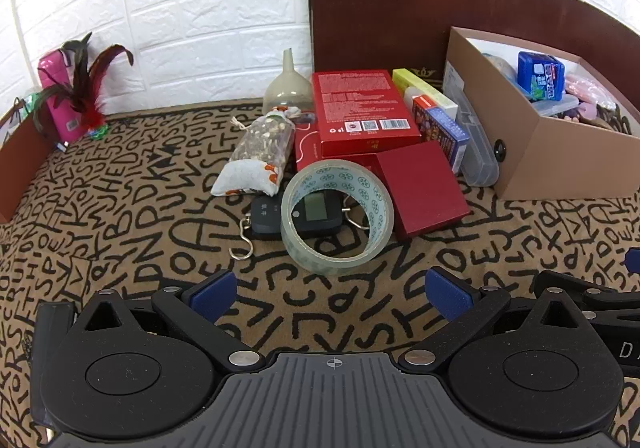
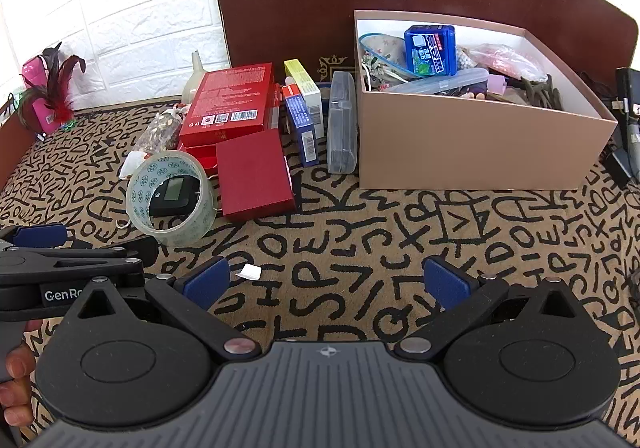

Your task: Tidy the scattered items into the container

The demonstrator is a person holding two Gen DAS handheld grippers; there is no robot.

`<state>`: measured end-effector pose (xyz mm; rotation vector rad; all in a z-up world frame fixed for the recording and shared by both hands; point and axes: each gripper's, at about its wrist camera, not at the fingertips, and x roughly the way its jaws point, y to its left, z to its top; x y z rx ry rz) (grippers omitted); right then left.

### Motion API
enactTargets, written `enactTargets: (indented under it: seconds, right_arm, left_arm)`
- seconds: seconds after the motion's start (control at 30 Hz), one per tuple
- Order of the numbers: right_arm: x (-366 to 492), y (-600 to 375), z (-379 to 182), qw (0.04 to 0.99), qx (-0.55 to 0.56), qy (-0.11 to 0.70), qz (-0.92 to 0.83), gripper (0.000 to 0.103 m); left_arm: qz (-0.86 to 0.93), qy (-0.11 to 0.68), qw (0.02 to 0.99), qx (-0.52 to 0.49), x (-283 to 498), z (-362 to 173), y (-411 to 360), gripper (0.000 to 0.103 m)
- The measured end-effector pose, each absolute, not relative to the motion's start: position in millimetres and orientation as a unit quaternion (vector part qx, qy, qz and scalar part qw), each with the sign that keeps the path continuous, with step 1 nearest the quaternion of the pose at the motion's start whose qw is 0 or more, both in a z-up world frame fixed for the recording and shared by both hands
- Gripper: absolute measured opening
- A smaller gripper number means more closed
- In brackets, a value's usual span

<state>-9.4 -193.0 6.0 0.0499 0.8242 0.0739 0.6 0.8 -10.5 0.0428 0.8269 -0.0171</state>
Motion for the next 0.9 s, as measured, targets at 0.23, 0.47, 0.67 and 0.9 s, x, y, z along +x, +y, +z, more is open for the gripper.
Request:
enactTargets:
  seconds: [0.23,0.47,0.67,0.9]
  right_arm:
    - [-6,-192,3,0.914,0.024,0.404,0.036,0.103]
    - [-2,-191,-1,0.911,0.024,0.41,0.035,0.103]
    - [3,-189,-4,0.908,0.023,0.416,0.036,0.103]
    - [11,-187,-9,0.904,0.021,0.425,0.037,0.103]
  left_arm:
    - [-0.007,0.406,0.914,0.021,4,-14,2,0.103]
    - [-0.006,0.412,0.911,0.021,8,-17,2,0.103]
    - [-0.005,0.418,0.908,0.021,12,-21,4,0.103]
    - [-0.003,0.427,0.904,0.02,20,-27,6,0.103]
